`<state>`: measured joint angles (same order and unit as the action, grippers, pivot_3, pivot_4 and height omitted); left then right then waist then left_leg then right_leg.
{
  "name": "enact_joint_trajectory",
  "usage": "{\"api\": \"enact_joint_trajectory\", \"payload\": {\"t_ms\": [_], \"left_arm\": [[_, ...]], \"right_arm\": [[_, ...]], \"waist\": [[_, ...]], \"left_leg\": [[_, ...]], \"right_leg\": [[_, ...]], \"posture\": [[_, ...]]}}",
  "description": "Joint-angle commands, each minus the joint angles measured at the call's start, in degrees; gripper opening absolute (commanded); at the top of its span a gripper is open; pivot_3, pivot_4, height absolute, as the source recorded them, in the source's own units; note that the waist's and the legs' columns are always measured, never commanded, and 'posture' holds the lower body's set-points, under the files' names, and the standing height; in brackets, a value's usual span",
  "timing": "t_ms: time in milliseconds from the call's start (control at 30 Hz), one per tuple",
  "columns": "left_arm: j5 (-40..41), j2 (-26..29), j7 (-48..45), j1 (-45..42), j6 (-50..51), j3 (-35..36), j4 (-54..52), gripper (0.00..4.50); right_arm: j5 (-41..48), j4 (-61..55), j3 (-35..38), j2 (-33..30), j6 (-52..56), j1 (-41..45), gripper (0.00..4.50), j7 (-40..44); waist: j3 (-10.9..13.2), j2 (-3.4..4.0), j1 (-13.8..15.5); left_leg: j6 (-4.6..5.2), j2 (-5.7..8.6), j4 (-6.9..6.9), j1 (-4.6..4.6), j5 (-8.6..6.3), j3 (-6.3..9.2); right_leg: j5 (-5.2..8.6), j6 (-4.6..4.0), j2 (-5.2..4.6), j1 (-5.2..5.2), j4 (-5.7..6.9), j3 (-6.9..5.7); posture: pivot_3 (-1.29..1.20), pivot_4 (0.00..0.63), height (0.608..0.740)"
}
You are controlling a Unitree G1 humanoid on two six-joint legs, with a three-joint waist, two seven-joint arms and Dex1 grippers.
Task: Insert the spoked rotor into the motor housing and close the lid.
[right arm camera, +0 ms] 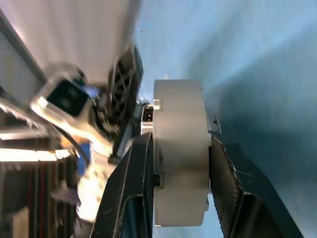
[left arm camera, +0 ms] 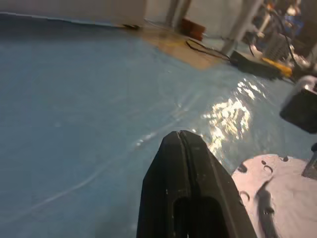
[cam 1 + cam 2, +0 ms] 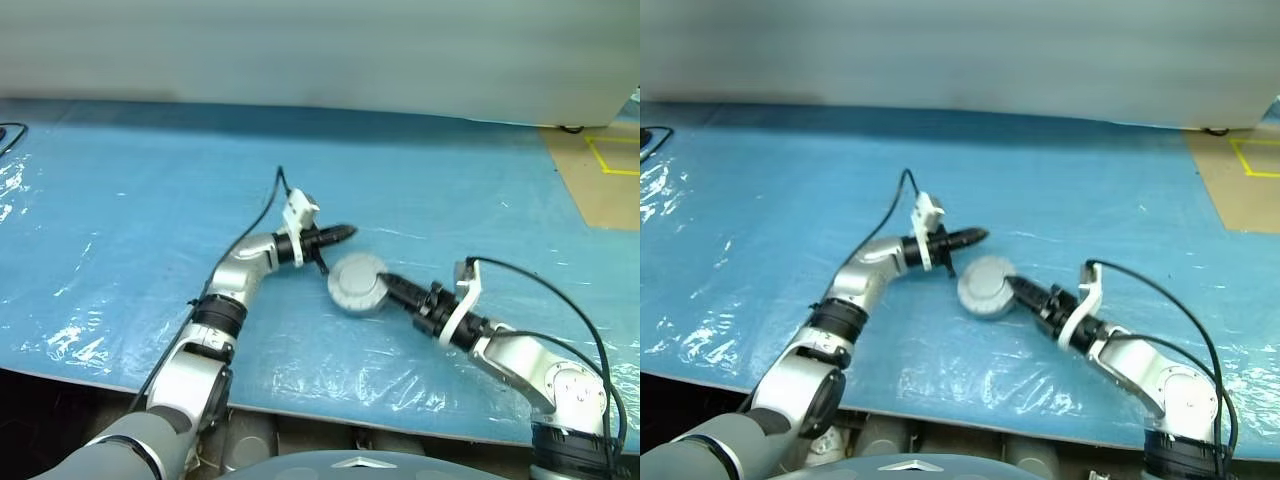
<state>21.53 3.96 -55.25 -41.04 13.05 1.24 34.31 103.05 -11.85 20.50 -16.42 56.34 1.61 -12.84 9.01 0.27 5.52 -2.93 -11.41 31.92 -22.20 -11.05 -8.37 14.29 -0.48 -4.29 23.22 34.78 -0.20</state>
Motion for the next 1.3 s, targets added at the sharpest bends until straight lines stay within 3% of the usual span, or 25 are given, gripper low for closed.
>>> {"api": "enact_joint_trajectory", "payload": {"t_ms": [33, 167, 267, 633, 833, 1300], "left_arm": [[6.67, 0.14, 0.91, -0.84, 6.64, 5.35, -1.43, 0.00], [9.18, 0.46, 0.23, 0.66, 11.44, 6.43, -3.37, 0.00], [12.13, -0.26, -1.26, 2.24, 16.85, 6.03, -6.11, 0.61], [20.35, -7.56, 8.27, 0.93, 26.79, 9.91, -9.65, 4.45], [26.77, -9.68, 11.34, -1.18, 33.67, 13.26, -9.76, 4.45], [23.56, -10.47, 11.38, -2.74, 31.56, 10.61, -6.69, 4.45]], "right_arm": [[3.55, -1.14, 5.82, 2.20, -11.22, 4.02, 1.18, -0.56], [0.23, -1.95, 7.21, 4.92, -18.78, 5.98, 1.18, -1.14], [-1.74, -2.98, 6.55, 7.13, -22.69, 7.47, 1.18, -0.59], [-2.60, -5.79, 2.36, 9.74, -24.55, 9.12, 1.18, 5.43], [-1.79, -6.03, 0.65, 9.64, -23.84, 8.97, 1.18, 7.41], [-1.33, -8.28, -3.56, 8.92, -20.77, 7.19, 1.18, 9.81]], "waist": [[0.00, 0.00, 0.06], [0.01, -0.01, 0.22], [0.03, -0.01, 0.09], [0.08, -0.03, 0.02], [0.08, -0.03, 0.04], [0.08, -0.04, 0.19]], "left_leg": [[0.00, 0.00, 0.04, 0.00, 0.00, 0.01], [0.00, 0.00, 0.13, -0.02, 0.00, 0.01], [0.00, -0.04, 0.13, -0.07, 0.00, 0.01], [0.01, -0.04, 0.22, -0.12, 0.00, 0.02], [0.01, -0.02, 0.29, -0.16, 0.00, 0.05], [0.02, 0.00, 0.34, -0.18, 0.00, 0.10]], "right_leg": [[0.00, 0.00, -0.01, 0.00, 0.04, -0.01], [-0.01, 0.02, -0.04, -0.02, 0.03, -0.02], [-0.01, 0.02, -0.01, 0.01, 0.04, -0.05], [-0.02, 0.04, -0.01, 0.04, 0.09, -0.05], [-0.06, 0.10, -0.02, 0.03, 0.10, -0.04], [-0.10, 0.16, -0.02, 0.01, 0.09, -0.03]], "posture": [[0.00, 0.150, 0.740], [0.00, 0.150, 0.740], [0.00, 0.150, 0.740], [0.00, 0.150, 0.740], [0.00, 0.150, 0.740], [0.00, 0.150, 0.740]]}}
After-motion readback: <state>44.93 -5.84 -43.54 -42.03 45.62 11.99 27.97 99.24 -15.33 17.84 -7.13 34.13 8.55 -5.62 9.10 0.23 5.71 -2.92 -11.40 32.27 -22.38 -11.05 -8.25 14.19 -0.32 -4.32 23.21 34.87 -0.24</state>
